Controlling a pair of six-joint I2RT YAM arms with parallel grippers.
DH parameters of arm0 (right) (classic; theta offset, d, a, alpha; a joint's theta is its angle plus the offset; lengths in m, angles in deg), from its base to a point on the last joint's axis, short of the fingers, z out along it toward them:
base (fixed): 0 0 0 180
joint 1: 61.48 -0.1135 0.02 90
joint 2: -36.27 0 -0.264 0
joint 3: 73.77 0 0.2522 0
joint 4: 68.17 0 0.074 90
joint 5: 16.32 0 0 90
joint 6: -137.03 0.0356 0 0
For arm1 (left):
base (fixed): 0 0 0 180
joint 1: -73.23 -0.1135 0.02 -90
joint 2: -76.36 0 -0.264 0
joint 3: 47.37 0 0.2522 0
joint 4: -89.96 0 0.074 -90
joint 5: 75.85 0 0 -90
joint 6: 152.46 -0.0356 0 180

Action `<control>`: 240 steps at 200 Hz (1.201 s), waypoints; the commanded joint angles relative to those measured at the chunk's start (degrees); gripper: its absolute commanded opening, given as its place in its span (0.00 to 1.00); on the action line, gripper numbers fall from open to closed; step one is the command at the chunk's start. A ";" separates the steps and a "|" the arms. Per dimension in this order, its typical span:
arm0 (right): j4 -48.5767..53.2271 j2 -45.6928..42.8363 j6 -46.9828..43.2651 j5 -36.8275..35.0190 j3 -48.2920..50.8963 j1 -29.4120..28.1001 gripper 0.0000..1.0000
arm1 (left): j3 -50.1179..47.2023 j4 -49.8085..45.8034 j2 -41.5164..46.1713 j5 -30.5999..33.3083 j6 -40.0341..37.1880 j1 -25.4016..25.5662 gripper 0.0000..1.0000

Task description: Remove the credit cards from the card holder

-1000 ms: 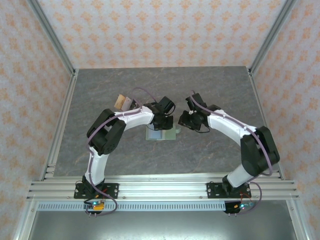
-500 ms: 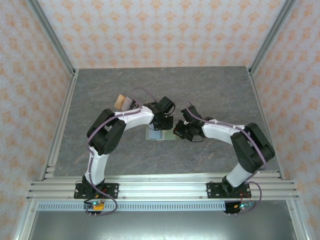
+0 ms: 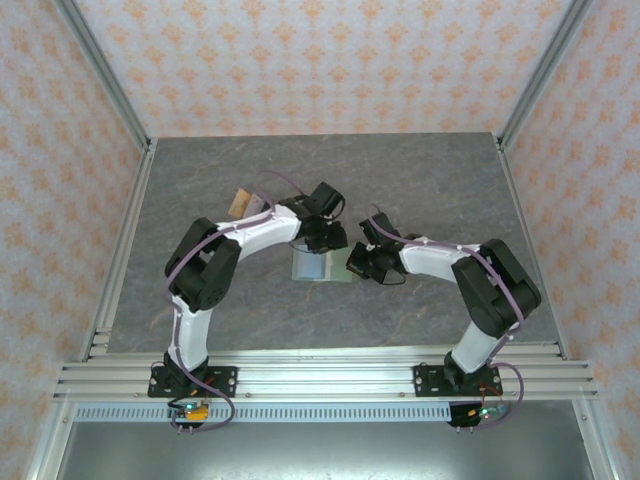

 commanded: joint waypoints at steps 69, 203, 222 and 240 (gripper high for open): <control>3.99 2.72 -2.31 -2.76 -1.52 0.05 0.00 | -8.86 -7.53 11.60 5.14 -2.84 -5.28 0.68; 4.96 3.66 -3.28 -3.00 -1.75 0.04 0.00 | -8.67 -6.24 5.16 2.34 -3.91 -5.21 0.51; 5.04 3.55 -3.37 -2.78 -1.81 0.02 0.00 | -8.88 -6.42 4.86 2.33 -3.60 -5.02 0.51; 5.23 3.61 -3.51 -2.82 -1.91 0.02 0.00 | -9.30 -6.01 3.10 1.69 -3.39 -4.90 0.51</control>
